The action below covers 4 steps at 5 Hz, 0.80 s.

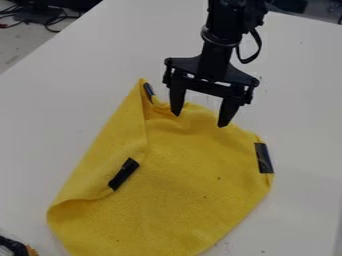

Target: Move the cloth to the left side of the table

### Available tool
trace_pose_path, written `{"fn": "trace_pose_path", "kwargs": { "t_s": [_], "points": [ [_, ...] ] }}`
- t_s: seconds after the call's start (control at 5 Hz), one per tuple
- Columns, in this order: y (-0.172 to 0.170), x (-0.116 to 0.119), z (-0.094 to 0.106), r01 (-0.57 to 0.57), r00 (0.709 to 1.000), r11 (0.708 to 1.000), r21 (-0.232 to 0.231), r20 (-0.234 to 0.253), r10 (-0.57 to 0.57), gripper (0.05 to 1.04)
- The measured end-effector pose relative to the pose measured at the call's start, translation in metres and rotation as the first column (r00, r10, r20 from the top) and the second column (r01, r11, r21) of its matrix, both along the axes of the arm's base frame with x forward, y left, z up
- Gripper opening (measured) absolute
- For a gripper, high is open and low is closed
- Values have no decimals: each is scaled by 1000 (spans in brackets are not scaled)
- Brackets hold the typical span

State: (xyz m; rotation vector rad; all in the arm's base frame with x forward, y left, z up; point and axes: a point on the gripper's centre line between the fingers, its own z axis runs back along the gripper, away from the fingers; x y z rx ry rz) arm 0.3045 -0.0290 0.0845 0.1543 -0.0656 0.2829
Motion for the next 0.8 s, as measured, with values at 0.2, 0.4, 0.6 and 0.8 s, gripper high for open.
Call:
{"fn": "trace_pose_path", "kwargs": {
  "t_s": [0.2, 0.4, 0.6, 0.8],
  "points": [
    [0, -4, -9, -4, 999, 1000, 3, -32, 4, 999],
    [12, -27, -28, -47, 998, 999, -12, -53, 46, 999],
    [29, -46, -37, -95, 995, 995, -34, -7, 95, 999],
    [44, -60, -46, -121, 992, 991, -48, 20, 122, 999]
  ]
}}
